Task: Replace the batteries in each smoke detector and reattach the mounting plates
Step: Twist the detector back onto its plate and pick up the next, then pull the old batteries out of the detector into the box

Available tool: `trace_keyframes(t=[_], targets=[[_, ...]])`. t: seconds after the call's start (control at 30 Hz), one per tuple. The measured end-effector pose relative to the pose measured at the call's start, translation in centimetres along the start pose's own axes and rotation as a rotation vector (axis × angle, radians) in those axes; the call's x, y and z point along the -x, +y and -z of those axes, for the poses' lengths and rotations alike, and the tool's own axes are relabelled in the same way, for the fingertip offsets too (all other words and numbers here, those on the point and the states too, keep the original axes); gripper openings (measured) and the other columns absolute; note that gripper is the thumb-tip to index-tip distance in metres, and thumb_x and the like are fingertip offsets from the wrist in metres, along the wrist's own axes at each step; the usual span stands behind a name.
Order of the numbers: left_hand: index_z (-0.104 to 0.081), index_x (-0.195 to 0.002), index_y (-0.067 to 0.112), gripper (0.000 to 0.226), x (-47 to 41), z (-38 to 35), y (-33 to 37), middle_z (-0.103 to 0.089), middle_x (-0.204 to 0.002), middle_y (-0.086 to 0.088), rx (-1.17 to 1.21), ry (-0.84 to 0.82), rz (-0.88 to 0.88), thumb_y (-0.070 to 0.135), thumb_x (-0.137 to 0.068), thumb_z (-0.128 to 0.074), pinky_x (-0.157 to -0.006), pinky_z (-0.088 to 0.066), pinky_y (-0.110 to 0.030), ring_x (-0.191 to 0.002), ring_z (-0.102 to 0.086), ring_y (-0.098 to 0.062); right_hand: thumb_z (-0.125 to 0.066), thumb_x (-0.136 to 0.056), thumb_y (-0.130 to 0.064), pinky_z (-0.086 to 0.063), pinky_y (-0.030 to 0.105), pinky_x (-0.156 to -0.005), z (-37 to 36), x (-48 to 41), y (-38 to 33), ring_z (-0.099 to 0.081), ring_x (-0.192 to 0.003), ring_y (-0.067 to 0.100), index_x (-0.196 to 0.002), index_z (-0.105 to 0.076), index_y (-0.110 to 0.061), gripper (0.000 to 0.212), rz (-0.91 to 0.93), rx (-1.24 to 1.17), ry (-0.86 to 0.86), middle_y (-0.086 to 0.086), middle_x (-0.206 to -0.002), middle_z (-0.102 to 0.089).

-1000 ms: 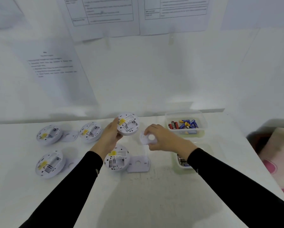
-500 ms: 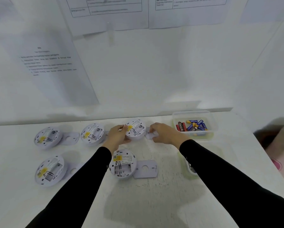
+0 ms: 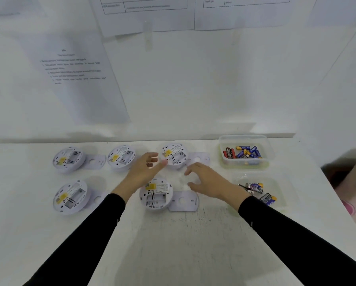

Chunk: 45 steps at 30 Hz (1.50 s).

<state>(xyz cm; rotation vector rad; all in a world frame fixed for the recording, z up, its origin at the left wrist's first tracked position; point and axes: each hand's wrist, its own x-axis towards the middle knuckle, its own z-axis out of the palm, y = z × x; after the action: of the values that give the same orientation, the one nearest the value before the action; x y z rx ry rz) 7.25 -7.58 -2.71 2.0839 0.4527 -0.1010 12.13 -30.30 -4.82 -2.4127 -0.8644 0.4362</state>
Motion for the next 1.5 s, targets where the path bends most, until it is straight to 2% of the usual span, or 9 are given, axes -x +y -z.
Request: trace_keyframes(t=[0.13, 0.27, 0.67, 0.87, 1.1, 1.17, 1.23, 1.33, 1.5], targets=[[-0.036, -0.146, 0.034, 0.114, 4.7, -0.2, -1.5, -0.036, -0.145, 0.006, -0.238, -0.086, 0.007, 0.076, -0.049, -0.077, -0.109, -0.038, -0.041, -0.135, -0.03, -0.019, -0.069, -0.085, -0.036, -0.028, 0.025, -0.111, -2.5, 3.0, -0.5, -0.033, -0.136, 0.011, -0.134, -0.047, -0.022, 0.056, 0.043, -0.012, -0.115, -0.005, -0.148, -0.038], [-0.016, -0.155, 0.029, 0.143, 6.6, -1.7, -2.9, -0.021, -0.155, 0.003, -0.368, -0.075, -0.033, 0.082, -0.034, -0.07, -0.116, -0.025, -0.044, -0.141, -0.019, -0.025, -0.07, -0.084, -0.034, -0.023, 0.019, -0.11, -4.1, 4.5, -0.3, -0.031, -0.138, 0.01, -0.136, -0.047, -0.022, 0.058, 0.082, 0.0, -0.062, -0.006, -0.148, -0.04], [-0.028, -0.148, 0.018, 0.117, 8.2, -3.9, -3.5, -0.039, -0.136, 0.005, 0.004, 0.093, -0.132, 0.031, -0.055, -0.097, -0.11, -0.042, -0.035, -0.128, -0.046, -0.017, -0.065, -0.088, -0.023, -0.029, 0.016, -0.105, -4.7, 9.3, 0.9, -0.038, -0.134, 0.012, -0.129, -0.054, -0.018, 0.042, 0.125, -0.01, 0.022, -0.003, -0.145, -0.043], [-0.034, -0.144, 0.026, 0.103, 7.7, -5.3, 1.2, -0.044, -0.131, 0.017, 0.156, 0.183, -0.217, 0.034, -0.061, -0.094, -0.102, -0.041, -0.023, -0.119, -0.049, -0.003, -0.066, -0.083, -0.028, -0.036, 0.031, -0.105, -3.1, 9.3, 0.6, -0.049, -0.123, 0.02, -0.125, -0.057, -0.018, 0.044, 0.201, 0.147, 0.074, 0.002, -0.133, -0.053], [-0.039, -0.134, 0.025, 0.091, 5.5, -7.6, 5.6, -0.054, -0.129, 0.01, 0.363, 0.128, -0.236, 0.021, -0.062, -0.094, -0.089, -0.052, -0.015, -0.113, -0.058, 0.003, -0.058, -0.09, -0.019, -0.035, 0.036, -0.106, -3.0, 8.9, 0.1, -0.043, -0.128, 0.032, -0.126, -0.054, -0.01, 0.037, 0.153, 0.252, -0.085, 0.012, -0.141, -0.042], [-0.038, -0.136, 0.024, 0.092, 4.8, -8.3, 6.4, -0.054, -0.132, 0.007, 0.415, 0.108, -0.238, 0.02, -0.063, -0.094, -0.097, -0.052, -0.025, -0.116, -0.059, -0.003, -0.055, -0.093, -0.019, -0.031, 0.035, -0.111, -2.7, 9.0, -0.5, -0.031, -0.139, 0.029, -0.131, -0.05, -0.01, 0.039, 0.143, 0.237, -0.111, 0.013, -0.153, -0.027], [-0.039, -0.136, 0.025, 0.09, 4.0, -8.6, 6.9, -0.056, -0.131, 0.006, 0.47, 0.095, -0.244, 0.017, -0.065, -0.093, -0.101, -0.052, -0.033, -0.118, -0.06, -0.007, -0.051, -0.096, -0.018, -0.034, 0.034, -0.109, -1.5, 9.1, -1.4, -0.033, -0.138, 0.025, -0.129, -0.052, -0.01, 0.034, 0.161, 0.172, -0.058, 0.009, -0.155, -0.025], [-0.041, -0.132, 0.03, 0.09, 2.7, -8.7, 7.5, -0.058, -0.13, 0.005, 0.566, 0.09, -0.239, 0.015, -0.062, -0.094, -0.097, -0.053, -0.033, -0.119, -0.062, -0.011, -0.049, -0.096, -0.011, -0.041, 0.032, -0.1, 2.3, 8.2, -1.0, -0.053, -0.115, 0.022, -0.116, -0.062, -0.008, 0.024, 0.145, 0.072, 0.084, 0.006, -0.132, -0.05], [-0.035, -0.137, 0.028, 0.087, 0.9, -9.3, 8.7, -0.059, -0.127, 0.004, 0.644, 0.02, -0.236, 0.004, -0.069, -0.085, -0.084, -0.059, -0.034, -0.112, -0.064, -0.012, -0.049, -0.096, -0.009, -0.043, 0.031, -0.096, 9.2, 5.4, 6.2, -0.058, -0.11, 0.023, -0.115, -0.066, -0.008, 0.026, -0.094, 0.082, 0.289, 0.006, -0.121, -0.06]])
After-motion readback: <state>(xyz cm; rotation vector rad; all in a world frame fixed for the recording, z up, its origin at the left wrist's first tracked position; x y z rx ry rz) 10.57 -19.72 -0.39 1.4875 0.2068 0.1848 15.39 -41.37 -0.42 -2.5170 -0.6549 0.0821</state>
